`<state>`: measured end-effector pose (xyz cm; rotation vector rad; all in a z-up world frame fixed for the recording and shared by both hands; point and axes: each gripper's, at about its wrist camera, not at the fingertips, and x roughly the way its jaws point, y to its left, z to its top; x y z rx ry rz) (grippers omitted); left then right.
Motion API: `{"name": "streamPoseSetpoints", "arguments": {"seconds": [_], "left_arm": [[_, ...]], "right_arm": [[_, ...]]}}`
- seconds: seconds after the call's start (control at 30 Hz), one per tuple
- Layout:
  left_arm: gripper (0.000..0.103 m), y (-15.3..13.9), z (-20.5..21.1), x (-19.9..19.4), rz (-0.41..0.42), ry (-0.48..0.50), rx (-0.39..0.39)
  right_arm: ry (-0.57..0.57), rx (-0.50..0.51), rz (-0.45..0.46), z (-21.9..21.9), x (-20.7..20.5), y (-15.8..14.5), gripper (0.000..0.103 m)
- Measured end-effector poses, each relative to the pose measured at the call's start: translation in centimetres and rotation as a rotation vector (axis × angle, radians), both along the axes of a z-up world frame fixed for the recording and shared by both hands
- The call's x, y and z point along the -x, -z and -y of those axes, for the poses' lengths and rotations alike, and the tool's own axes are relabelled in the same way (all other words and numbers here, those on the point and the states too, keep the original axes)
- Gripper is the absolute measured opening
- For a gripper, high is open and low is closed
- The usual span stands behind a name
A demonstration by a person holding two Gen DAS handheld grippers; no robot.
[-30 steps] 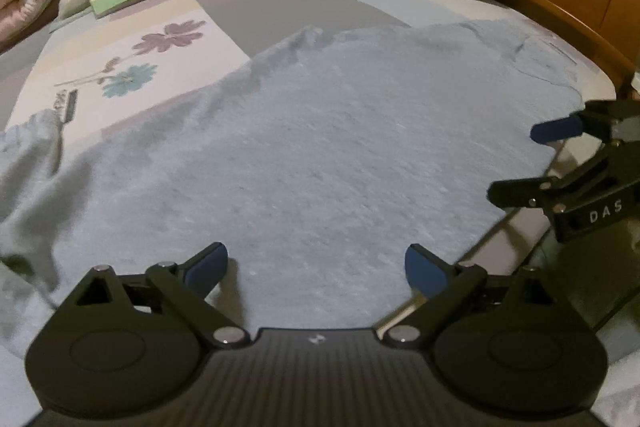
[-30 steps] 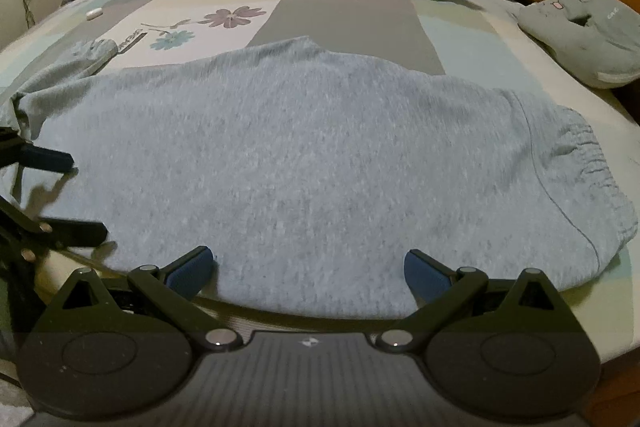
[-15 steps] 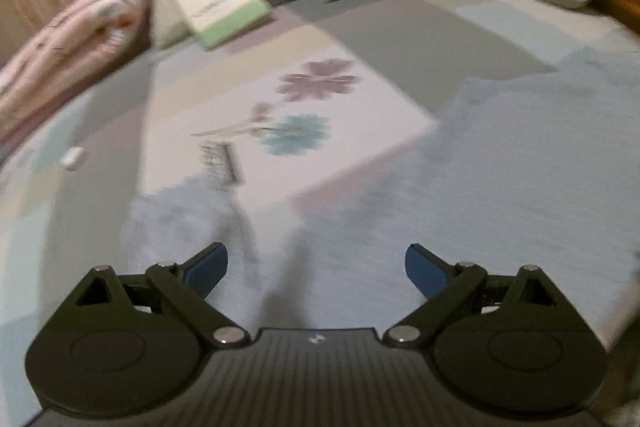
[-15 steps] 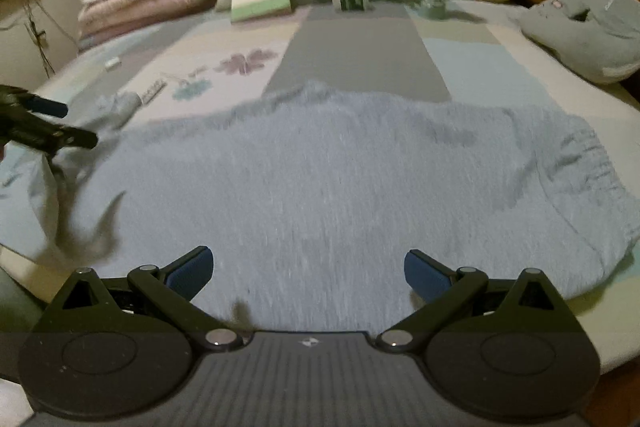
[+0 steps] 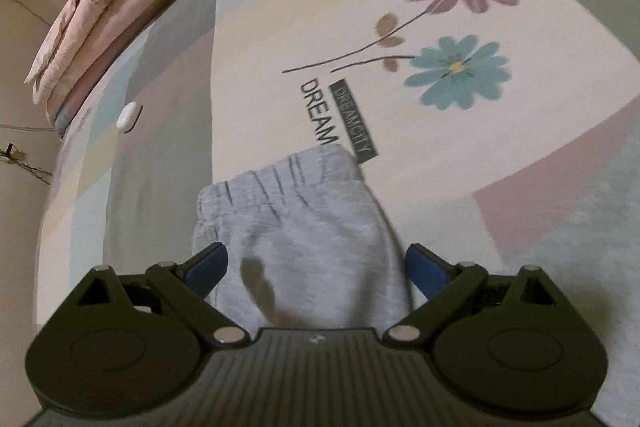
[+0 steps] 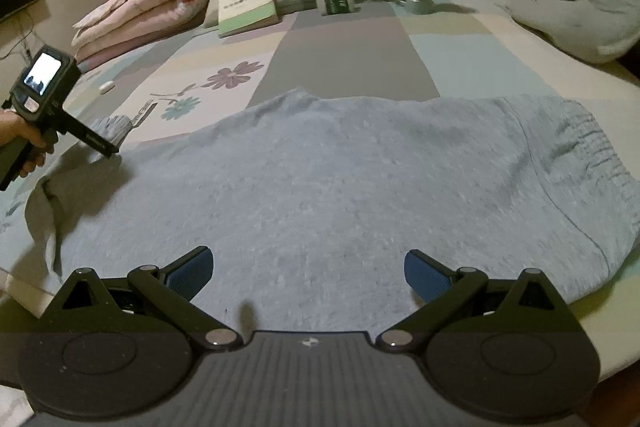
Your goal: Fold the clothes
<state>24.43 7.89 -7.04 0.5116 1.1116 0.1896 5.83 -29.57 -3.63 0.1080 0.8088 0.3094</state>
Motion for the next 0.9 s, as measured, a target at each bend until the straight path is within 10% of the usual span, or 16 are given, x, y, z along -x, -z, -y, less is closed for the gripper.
{"name": "streamPoseSetpoints", "arguments": {"seconds": [0.9], "left_arm": [[0.097,-5.8,-8.7,7.7,0.112,-0.113,-0.084]], "right_arm": [[-0.027,0.006,0.029,-2.1,1.7,-1.9,0.103]]}}
